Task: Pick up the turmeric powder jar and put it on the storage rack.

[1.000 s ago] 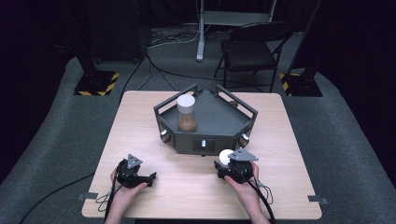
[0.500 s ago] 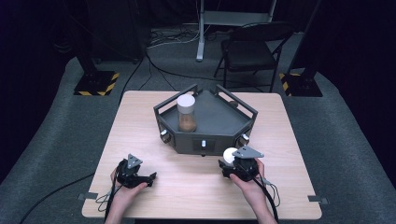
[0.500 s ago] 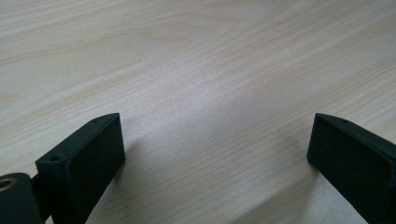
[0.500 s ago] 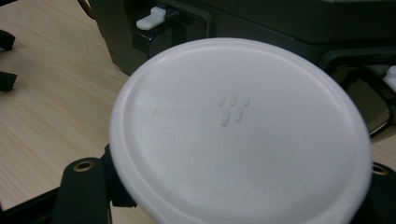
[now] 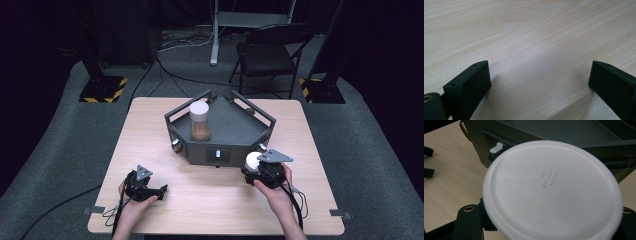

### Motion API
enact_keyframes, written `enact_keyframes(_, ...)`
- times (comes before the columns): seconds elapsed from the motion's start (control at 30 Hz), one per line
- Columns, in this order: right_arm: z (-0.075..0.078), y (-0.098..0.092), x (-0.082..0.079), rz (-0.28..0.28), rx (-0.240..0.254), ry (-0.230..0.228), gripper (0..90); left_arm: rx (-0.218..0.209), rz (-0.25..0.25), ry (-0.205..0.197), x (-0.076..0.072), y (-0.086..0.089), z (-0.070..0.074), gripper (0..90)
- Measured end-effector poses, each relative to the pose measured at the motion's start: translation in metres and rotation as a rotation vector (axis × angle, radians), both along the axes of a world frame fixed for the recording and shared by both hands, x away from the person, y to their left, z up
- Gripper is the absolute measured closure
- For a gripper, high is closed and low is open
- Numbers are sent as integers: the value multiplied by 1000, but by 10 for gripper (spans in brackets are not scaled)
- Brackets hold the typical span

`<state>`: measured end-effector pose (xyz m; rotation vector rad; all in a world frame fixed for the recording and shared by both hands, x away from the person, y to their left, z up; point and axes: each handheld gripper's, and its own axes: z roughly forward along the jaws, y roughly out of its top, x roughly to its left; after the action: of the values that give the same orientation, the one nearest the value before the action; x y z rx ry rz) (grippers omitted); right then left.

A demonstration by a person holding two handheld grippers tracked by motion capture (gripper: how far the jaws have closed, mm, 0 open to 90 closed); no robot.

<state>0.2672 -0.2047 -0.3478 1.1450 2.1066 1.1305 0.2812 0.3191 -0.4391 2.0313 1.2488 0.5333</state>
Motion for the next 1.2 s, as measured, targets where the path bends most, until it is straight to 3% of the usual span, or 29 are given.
enact_keyframes(0.57, 30, -4, 7, -15, -16, -18, 297, 0, 0, -1, 0, 0, 0, 37)
enact_keyframes(1.2, 53, -3, 13, -34, -25, -39, 297, 0, 0, -1, 0, 0, 0, 37)
